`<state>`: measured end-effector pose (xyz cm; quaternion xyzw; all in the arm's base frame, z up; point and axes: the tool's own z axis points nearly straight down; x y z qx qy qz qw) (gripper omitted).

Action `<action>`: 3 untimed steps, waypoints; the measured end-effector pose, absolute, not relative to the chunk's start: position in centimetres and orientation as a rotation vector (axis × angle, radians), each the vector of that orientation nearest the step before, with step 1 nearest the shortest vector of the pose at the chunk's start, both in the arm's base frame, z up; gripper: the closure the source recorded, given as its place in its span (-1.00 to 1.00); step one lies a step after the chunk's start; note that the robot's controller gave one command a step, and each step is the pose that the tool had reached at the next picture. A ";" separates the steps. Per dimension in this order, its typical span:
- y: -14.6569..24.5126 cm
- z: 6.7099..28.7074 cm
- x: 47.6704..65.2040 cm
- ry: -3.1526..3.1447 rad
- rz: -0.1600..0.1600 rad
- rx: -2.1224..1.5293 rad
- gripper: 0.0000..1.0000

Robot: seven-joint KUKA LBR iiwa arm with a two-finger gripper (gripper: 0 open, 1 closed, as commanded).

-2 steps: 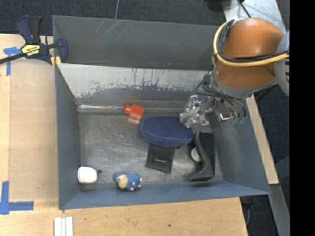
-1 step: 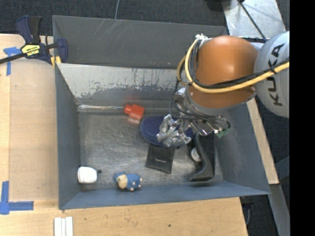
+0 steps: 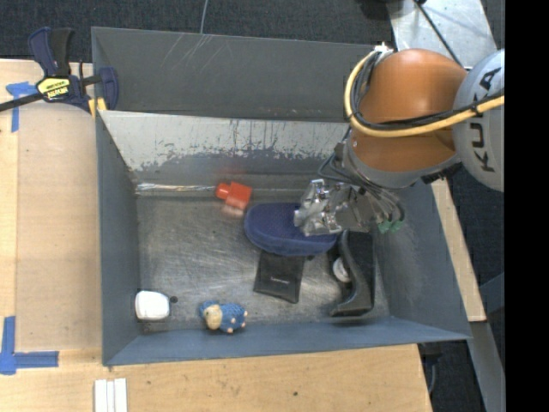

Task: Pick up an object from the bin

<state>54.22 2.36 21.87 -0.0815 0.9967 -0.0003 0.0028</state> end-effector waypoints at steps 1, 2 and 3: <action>3.0 15.5 60.5 3.129 0.001 -0.225 1.00; 3.0 15.9 60.3 3.128 0.000 -0.225 -1.00; 1.5 8.8 60.4 3.137 0.006 -0.020 -1.00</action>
Offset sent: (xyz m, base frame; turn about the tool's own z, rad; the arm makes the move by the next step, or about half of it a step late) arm 0.0600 0.0068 -0.0608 0.0203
